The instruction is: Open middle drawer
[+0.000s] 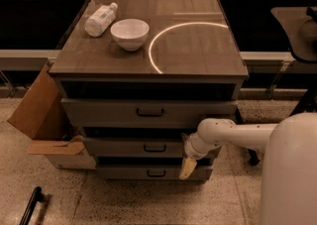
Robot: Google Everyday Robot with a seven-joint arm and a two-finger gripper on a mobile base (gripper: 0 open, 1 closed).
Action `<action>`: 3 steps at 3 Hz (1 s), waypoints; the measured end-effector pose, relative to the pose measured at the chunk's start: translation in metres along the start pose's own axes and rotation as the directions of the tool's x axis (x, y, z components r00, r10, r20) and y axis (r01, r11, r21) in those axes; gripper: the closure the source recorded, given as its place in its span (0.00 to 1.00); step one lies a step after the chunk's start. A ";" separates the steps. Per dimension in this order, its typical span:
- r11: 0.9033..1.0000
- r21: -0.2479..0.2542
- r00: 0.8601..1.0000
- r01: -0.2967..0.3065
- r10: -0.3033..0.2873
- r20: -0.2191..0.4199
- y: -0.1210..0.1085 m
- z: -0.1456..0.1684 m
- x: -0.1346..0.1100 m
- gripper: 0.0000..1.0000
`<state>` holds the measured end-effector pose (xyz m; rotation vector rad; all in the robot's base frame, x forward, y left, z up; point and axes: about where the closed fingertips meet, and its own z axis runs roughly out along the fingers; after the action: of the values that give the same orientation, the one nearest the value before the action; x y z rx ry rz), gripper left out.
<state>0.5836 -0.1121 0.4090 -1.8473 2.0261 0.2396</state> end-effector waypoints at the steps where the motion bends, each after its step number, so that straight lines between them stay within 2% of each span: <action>1: 1.000 -0.007 1.000 0.006 -0.006 0.002 0.008 0.006 0.002 0.24; 2: 1.000 -0.003 1.000 0.008 -0.008 0.020 0.032 -0.006 0.006 0.47; 3: 1.000 -0.002 1.000 0.008 -0.008 0.023 0.034 -0.013 0.005 0.70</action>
Offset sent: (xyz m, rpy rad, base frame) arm -0.0738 -0.0189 0.0072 0.0373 -0.0039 0.0092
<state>0.5477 -0.1172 0.4141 -1.8458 2.0035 0.2593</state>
